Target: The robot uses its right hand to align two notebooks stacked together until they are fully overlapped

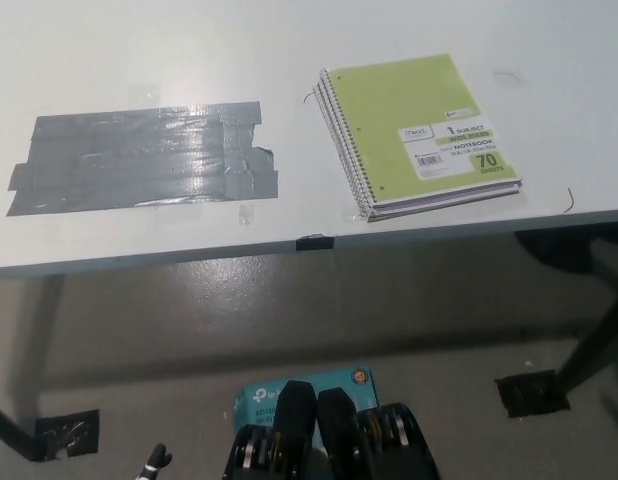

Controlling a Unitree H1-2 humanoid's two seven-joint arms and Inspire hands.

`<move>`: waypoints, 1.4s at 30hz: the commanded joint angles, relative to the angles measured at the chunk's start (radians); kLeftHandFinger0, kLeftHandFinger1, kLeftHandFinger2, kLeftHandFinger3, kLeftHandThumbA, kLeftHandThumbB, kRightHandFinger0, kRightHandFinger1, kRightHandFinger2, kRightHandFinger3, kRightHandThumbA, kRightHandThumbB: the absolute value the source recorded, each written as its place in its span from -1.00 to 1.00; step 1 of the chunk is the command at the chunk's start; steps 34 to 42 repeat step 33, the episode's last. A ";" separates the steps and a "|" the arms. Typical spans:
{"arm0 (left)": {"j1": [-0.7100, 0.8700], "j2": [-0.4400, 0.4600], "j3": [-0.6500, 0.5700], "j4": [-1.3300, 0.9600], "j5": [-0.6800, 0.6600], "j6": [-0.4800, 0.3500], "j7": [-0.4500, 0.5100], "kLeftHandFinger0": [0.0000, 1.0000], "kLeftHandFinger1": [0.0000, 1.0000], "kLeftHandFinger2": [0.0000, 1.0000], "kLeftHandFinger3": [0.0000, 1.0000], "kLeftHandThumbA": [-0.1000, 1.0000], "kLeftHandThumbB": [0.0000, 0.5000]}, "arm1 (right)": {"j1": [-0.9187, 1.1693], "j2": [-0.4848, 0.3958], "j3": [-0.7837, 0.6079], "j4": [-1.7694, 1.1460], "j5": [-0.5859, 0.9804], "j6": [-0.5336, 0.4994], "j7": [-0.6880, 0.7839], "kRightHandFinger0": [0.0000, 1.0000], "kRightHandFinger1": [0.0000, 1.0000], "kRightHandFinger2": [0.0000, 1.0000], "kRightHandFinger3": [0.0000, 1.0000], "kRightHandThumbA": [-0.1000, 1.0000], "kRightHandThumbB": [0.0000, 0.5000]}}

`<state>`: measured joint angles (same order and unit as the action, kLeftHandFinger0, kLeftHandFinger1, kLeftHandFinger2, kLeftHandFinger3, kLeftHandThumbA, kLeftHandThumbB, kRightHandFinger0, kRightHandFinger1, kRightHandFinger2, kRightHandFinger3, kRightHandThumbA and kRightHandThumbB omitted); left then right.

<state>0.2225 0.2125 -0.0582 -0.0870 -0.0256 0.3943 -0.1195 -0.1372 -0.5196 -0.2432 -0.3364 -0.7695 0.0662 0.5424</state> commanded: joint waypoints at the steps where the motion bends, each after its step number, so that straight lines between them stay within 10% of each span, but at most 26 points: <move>1: 0.018 0.017 0.024 -0.035 -0.008 -0.025 -0.010 -0.07 0.13 0.44 1.00 1.00 0.91 | 0.354 0.147 -0.167 -0.104 0.149 -0.012 -0.210 1.00 1.00 1.00 1.00 0.26 -0.57; 10: 0.017 0.009 0.040 -0.019 -0.019 -0.046 -0.010 0.33 0.26 0.50 1.00 1.00 0.70 | 0.437 0.203 -0.091 0.348 0.045 -0.198 -0.470 1.00 1.00 1.00 1.00 -0.02 -0.89; 14: 0.017 0.012 0.049 -0.032 -0.004 -0.031 0.003 0.14 0.24 0.46 1.00 1.00 0.56 | 0.413 0.175 -0.105 0.457 0.227 -0.120 -0.269 1.00 1.00 1.00 1.00 -0.28 -0.60; 42: 0.025 0.012 0.069 -0.024 0.010 -0.016 -0.001 0.14 0.32 0.49 1.00 1.00 0.41 | 0.395 0.095 0.013 0.425 0.290 -0.088 -0.272 1.00 1.00 1.00 1.00 -0.28 -0.71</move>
